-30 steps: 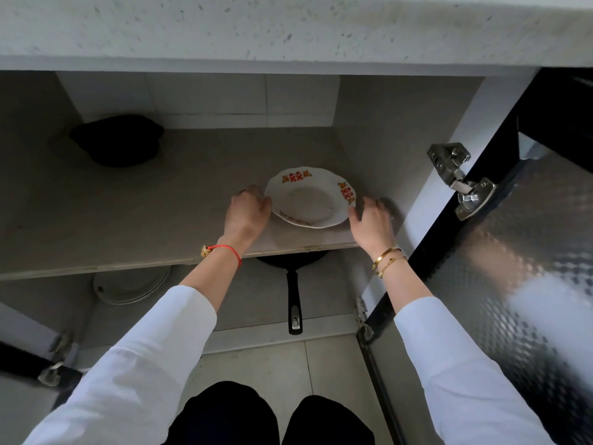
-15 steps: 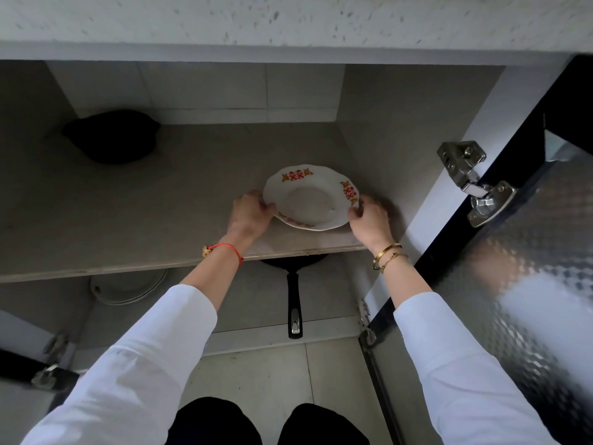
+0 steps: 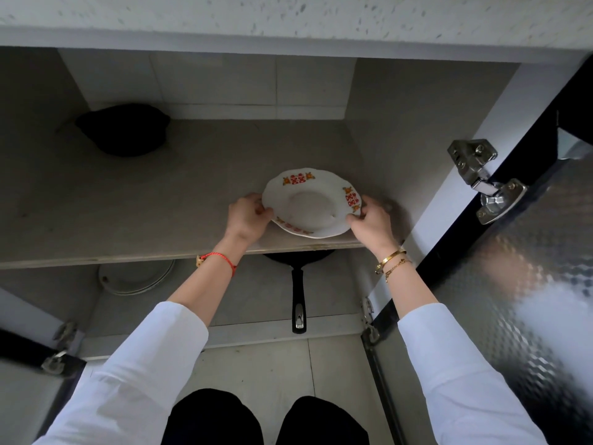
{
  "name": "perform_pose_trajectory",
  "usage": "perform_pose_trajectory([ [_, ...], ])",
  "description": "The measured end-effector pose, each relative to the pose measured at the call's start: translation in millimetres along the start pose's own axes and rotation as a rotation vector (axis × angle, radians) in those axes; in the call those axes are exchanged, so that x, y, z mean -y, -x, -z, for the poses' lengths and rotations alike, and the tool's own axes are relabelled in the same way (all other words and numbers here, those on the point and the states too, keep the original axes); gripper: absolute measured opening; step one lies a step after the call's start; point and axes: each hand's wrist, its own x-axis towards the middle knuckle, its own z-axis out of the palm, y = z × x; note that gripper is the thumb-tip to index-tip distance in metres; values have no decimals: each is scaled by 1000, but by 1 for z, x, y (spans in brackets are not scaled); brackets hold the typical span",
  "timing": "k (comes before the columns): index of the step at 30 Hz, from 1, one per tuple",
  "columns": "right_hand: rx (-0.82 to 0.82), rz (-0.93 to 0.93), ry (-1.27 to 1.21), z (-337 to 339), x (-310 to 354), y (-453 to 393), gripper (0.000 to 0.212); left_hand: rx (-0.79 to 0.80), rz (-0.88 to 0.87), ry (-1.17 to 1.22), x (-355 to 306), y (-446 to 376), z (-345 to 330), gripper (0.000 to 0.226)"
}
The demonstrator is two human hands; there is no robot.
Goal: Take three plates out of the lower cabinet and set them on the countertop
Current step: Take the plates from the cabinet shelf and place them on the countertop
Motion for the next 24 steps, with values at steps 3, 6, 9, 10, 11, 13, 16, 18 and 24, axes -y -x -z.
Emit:
perform_pose_trajectory([
  [3, 11, 11, -26, -2, 2, 6, 33, 1, -5, -17, 3, 4, 3, 26],
  [6, 17, 25, -39, -5, 3, 12, 27, -1, -15, -19, 5, 9, 7, 25],
  [9, 41, 32, -49, -6, 3, 16, 27, -3, -8, -13, 6, 14, 11, 26],
  [10, 55, 31, -54, -6, 3, 17, 29, -6, -4, -10, 6, 16, 11, 25],
  [11, 64, 29, -61, -6, 3, 19, 32, -11, -2, -8, 6, 18, 12, 26],
  [13, 73, 25, -80, -7, 3, 20, 37, -25, 0, -7, 7, 22, 13, 27],
  [16, 85, 15, -77, -8, 5, 22, 42, -45, 15, -6, 8, 28, 13, 27],
  [18, 93, 3, -80, -9, 5, 22, 45, -51, 25, -5, 9, 30, 14, 28],
  [24, 106, -35, -101, -8, 7, 21, 44, 17, 49, -11, 9, 29, 18, 39],
])
